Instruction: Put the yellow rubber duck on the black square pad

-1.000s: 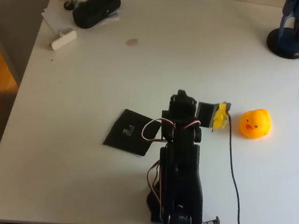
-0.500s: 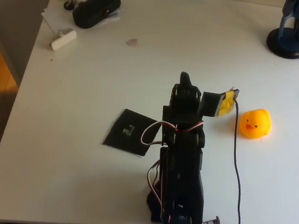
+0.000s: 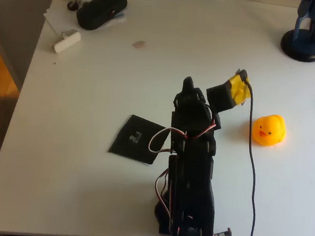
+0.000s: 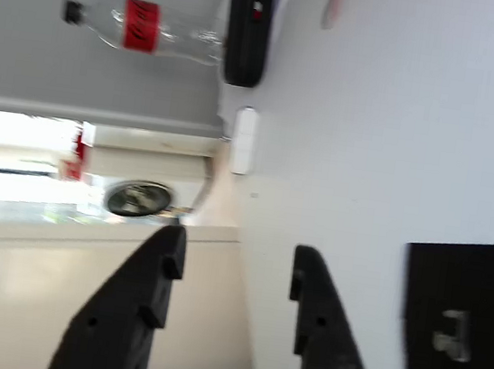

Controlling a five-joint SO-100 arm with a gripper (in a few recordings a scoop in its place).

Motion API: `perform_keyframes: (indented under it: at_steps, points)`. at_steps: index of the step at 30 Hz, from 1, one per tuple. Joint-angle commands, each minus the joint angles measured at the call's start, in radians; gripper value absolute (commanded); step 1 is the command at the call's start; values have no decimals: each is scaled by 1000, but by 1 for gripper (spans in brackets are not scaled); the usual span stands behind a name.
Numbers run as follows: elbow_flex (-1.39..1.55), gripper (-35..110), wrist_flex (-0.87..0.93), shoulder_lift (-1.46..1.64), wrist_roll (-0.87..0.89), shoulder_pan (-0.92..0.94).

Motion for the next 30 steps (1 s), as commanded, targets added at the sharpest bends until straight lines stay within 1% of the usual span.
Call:
perform_keyframes:
  at_steps: [1,6,18,20,24,30]
  points:
    - [-28,13,2,2,-94,6]
    - [-29,13,-3,3,-166,5]
    - [-28,13,-8,-35,-167,2]
    - [-41,14,-9,-100,-167,2]
    - [-80,14,-9,-334,-167,2]
    - [-316,13,2,-649,-167,28]
